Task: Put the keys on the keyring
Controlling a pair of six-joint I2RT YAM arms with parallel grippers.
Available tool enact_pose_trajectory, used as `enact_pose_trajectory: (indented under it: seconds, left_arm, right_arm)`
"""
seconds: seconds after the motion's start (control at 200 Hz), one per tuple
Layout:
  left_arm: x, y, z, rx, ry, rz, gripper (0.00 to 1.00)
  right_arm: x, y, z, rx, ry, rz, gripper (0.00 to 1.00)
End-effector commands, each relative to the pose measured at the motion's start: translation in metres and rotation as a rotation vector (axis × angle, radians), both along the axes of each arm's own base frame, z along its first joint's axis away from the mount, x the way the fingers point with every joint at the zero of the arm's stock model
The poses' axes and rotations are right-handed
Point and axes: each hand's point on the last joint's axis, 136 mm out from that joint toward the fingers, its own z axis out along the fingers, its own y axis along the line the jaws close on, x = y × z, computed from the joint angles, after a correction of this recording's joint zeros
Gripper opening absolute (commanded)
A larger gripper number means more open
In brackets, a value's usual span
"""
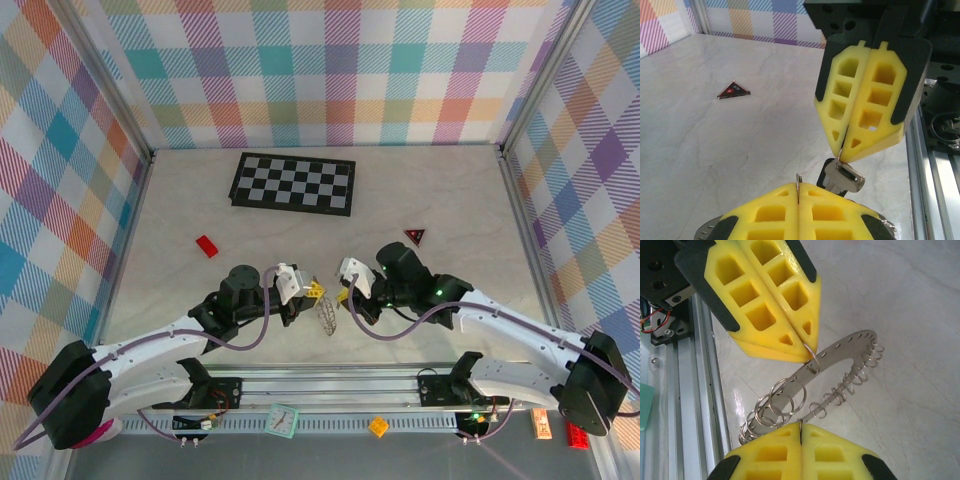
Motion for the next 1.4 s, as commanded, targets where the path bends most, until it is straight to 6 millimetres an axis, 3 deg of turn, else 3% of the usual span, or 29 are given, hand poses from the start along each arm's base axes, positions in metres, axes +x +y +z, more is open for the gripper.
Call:
enact_pose_trajectory:
  seconds: [0.0, 0.475, 0.915, 1.135, 1.395]
  left_arm:
    - [0.000, -0.007, 0.030, -0.069, -0.091, -0.049, 0.00]
    - [-0.003, -0.008, 0.027, -0.052, -0.097, -0.056, 0.00]
    - [-0.004, -0.008, 0.027, -0.052, -0.103, -0.059, 0.00]
    - [-0.006, -0.007, 0.026, -0.044, -0.130, -0.061, 0.00]
    - [-0.006, -0.007, 0.032, -0.067, -0.182, -0.056, 0.00]
  right_arm:
    - [0.002, 0.011, 0.016, 0.057, -0.035, 0.048, 0.00]
    - [0.013, 0.024, 0.027, 0.110, -0.037, 0.032, 0.00]
    - [0.026, 0.026, 0.025, 0.115, -0.025, -0.043, 0.00]
    - [0.042, 0.018, 0.027, 0.165, 0.093, -0.168, 0.00]
    - [0.038, 0.021, 0.015, 0.184, 0.255, -0.155, 0.00]
